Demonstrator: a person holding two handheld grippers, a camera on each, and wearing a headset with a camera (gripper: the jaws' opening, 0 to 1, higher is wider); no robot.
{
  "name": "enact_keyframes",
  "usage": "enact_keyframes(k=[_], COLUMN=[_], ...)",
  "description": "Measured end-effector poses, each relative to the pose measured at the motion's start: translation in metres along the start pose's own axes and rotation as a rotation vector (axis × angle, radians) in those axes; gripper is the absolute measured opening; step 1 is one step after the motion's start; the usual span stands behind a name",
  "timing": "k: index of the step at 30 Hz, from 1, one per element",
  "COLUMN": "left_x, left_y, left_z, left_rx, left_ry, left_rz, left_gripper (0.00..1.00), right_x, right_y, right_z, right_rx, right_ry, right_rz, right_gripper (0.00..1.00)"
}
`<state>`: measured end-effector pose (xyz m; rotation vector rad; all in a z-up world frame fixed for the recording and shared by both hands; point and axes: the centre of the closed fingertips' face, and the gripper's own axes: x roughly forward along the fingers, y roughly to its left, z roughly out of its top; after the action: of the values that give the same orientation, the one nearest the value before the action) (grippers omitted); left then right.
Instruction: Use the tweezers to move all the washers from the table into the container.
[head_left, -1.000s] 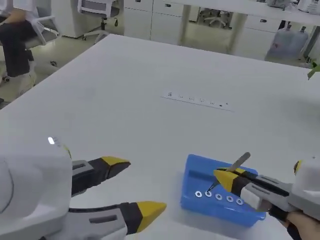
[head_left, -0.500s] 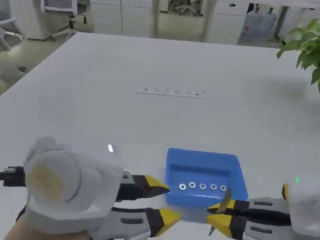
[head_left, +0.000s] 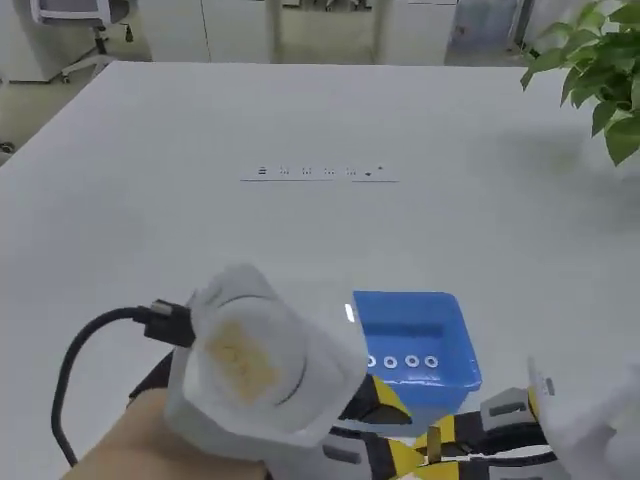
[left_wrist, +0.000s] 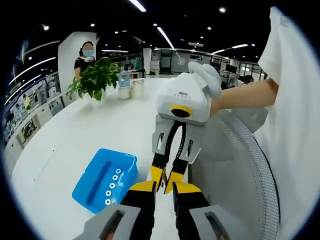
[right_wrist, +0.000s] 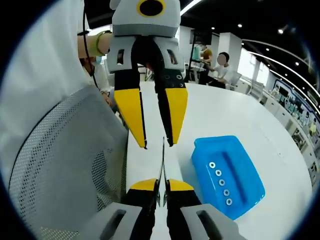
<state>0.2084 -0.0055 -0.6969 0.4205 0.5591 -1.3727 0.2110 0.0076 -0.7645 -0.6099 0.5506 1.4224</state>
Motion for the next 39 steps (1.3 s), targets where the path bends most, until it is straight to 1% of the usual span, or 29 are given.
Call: enact_keyframes(k=[2,3,6,7,8,11,12,14,16,17,20,21,22,23,24,25,26,27,28,29,30,31,32,33,34,35,36,38,39], left_x=[0.001,0.002,0.005,0.006,0.006,0.008,0.008,0.008,0.009,0.009,0.011,0.011,0.011,0.011,0.010,0.009,0.008,0.007,0.006,0.006,0.006,0.006,0.007,0.008,0.010,0.011,0.013,0.018,0.020], left_y=[0.001,0.001,0.000,-0.003,-0.004,-0.002,0.000,0.002,0.004,0.004,0.007,0.007,0.007,0.007,0.008,0.010,0.011,0.013,0.014,0.015,0.015,0.015,0.015,0.015,0.015,0.014,0.015,0.015,0.015], left_z=[0.002,0.002,-0.001,-0.003,-0.004,-0.010,-0.011,-0.014,-0.019,-0.021,-0.035,-0.036,-0.040,-0.042,-0.043,-0.046,-0.049,-0.057,-0.062,-0.067,-0.072,-0.075,-0.080,-0.082,-0.087,-0.090,-0.097,-0.103,-0.104], left_rx=[0.024,0.035,0.059,0.073,0.073,0.073,0.077,0.066,0.070,0.070,0.086,0.085,0.077,0.072,0.069,0.045,0.035,0.025,0.025,0.028,0.029,0.024,0.013,0.010,0.008,0.008,0.022,0.050,0.055], left_ry=[0.010,0.017,0.052,0.068,0.074,0.110,0.114,0.118,0.125,0.130,0.172,0.175,0.183,0.186,0.179,0.181,0.186,0.207,0.225,0.241,0.252,0.257,0.265,0.271,0.287,0.300,0.336,0.378,0.387], left_rz=[-0.003,-0.006,-0.027,-0.043,-0.050,-0.040,-0.031,-0.027,-0.016,-0.014,0.002,0.001,-0.001,-0.002,0.000,0.006,0.007,0.012,0.012,0.012,0.014,0.012,0.009,0.009,0.007,0.006,0.008,0.009,0.010], left_gripper=[0.03,0.03,0.01,0.00,0.00,0.00,0.00,0.00,0.00,0.00,0.00,0.00,0.00,0.00,0.00,0.00,0.00,0.00,0.00,0.00,0.00,0.00,0.00,0.00,0.00,0.00,0.00,0.00,0.00], right_x=[0.001,0.002,0.004,0.004,0.004,0.005,0.005,0.006,0.009,0.012,0.018,0.019,0.021,0.021,0.019,0.018,0.015,0.009,0.004,-0.006,-0.014,-0.021,-0.033,-0.041,-0.053,-0.060,-0.071,-0.086,-0.091], right_y=[0.002,0.003,0.005,0.004,0.004,0.003,0.003,0.001,-0.002,-0.004,-0.005,-0.005,-0.004,-0.005,-0.006,-0.005,-0.005,-0.004,-0.003,-0.005,-0.006,-0.007,-0.011,-0.013,-0.017,-0.019,-0.023,-0.029,-0.031], right_z=[-0.001,-0.002,-0.003,-0.003,-0.004,-0.009,-0.009,-0.010,-0.013,-0.015,-0.019,-0.020,-0.020,-0.020,-0.021,-0.021,-0.020,-0.016,-0.012,-0.003,0.001,0.003,0.004,0.004,0.002,0.001,-0.004,-0.013,-0.016], right_rx=[-0.020,-0.027,-0.045,-0.047,-0.047,-0.061,-0.062,-0.063,-0.053,-0.048,-0.050,-0.043,-0.015,-0.004,0.008,0.020,0.042,0.088,0.115,0.168,0.196,0.223,0.260,0.286,0.324,0.345,0.381,0.416,0.432], right_ry=[0.018,0.025,0.041,0.041,0.043,0.068,0.069,0.073,0.073,0.077,0.085,0.082,0.072,0.065,0.061,0.057,0.045,0.017,-0.007,-0.071,-0.105,-0.130,-0.159,-0.176,-0.202,-0.216,-0.228,-0.236,-0.239], right_rz=[0.009,0.013,0.017,0.014,0.013,0.008,0.007,-0.003,-0.008,-0.018,-0.033,-0.034,-0.036,-0.046,-0.055,-0.058,-0.066,-0.080,-0.085,-0.114,-0.136,-0.159,-0.202,-0.238,-0.287,-0.319,-0.374,-0.453,-0.485], right_gripper=[0.03,0.03,0.03,0.03,0.03,0.03,0.03,0.04,0.04,0.04,0.05,0.06,0.08,0.11,0.13,0.15,0.16,0.18,0.20,0.21,0.21,0.22,0.23,0.24,0.25,0.26,0.28,0.31,0.32])
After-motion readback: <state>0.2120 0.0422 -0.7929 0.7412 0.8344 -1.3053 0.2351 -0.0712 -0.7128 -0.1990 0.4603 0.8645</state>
